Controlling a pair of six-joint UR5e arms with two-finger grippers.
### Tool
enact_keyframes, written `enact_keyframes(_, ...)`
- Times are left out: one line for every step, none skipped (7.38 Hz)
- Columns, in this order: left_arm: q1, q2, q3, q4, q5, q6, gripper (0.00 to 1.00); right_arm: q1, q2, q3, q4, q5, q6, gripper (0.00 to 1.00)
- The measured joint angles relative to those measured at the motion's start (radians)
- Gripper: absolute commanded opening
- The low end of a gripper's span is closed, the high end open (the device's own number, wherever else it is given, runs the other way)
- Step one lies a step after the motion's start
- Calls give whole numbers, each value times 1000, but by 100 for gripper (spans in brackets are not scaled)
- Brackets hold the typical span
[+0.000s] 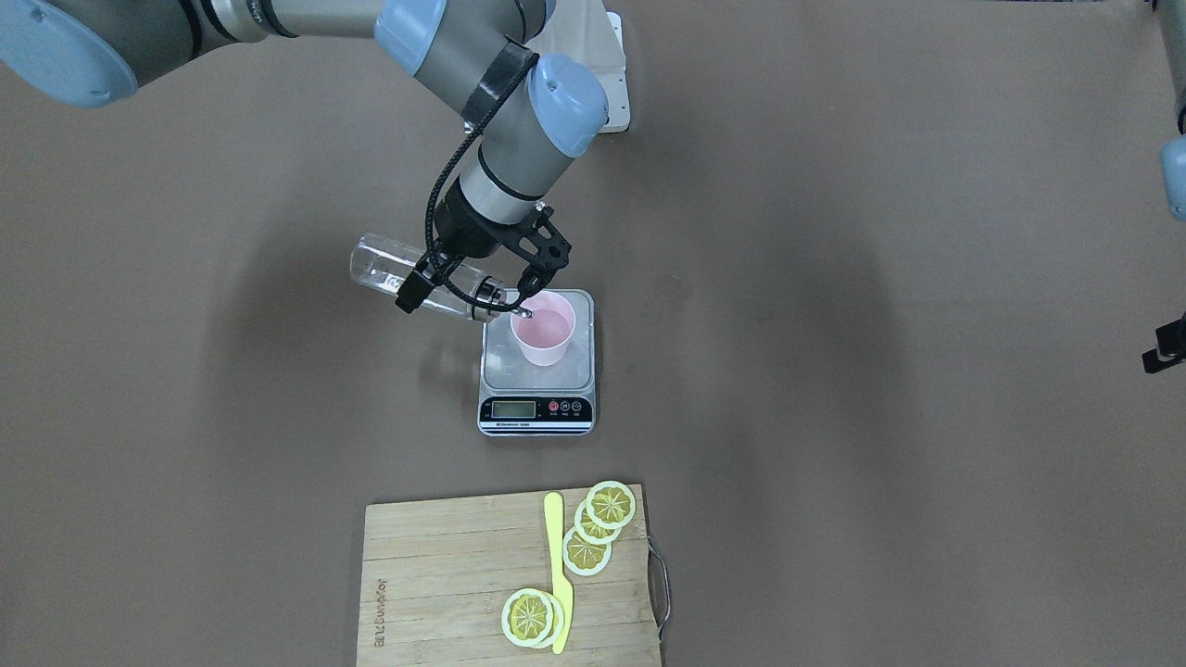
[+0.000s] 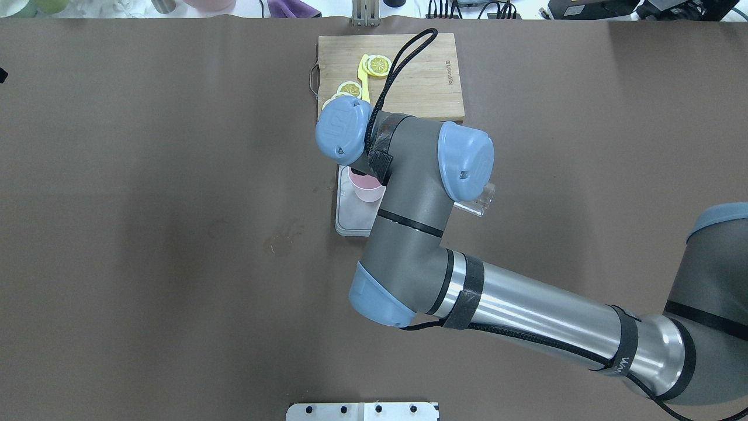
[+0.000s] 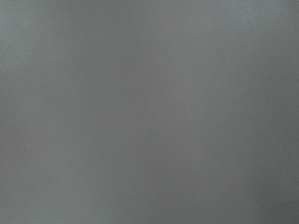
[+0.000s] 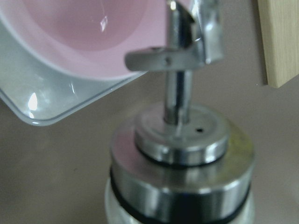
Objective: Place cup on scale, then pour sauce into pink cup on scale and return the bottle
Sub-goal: 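Tilt the bottle with the right gripper to pour into the pink cup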
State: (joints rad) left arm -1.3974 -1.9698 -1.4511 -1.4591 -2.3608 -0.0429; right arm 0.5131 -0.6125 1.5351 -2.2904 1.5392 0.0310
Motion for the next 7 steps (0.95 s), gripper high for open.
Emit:
enact_keyframes(0, 2, 0, -1, 0, 0, 98, -2, 9, -6, -18, -7, -16, 0)
enact_keyframes(0, 4, 0, -1, 0, 0, 98, -3, 14, -16, -30, -19, -31, 0)
enact_keyframes(0, 4, 0, -1, 0, 0, 98, -7, 19, -25, -45, -31, -52, 0)
enact_keyframes(0, 5, 0, -1, 0, 0, 98, -11, 31, -34, -66, -41, -67, 0)
enact_keyframes(0, 5, -1, -1, 0, 0, 98, -13, 53, -57, -90, -46, -76, 0)
enact_keyframes(0, 5, -1, -1, 0, 0, 98, -14, 86, -98, -120, -61, -82, 0)
enact_keyframes(0, 5, -1, -1, 0, 0, 98, -16, 116, -136, -150, -85, -85, 0)
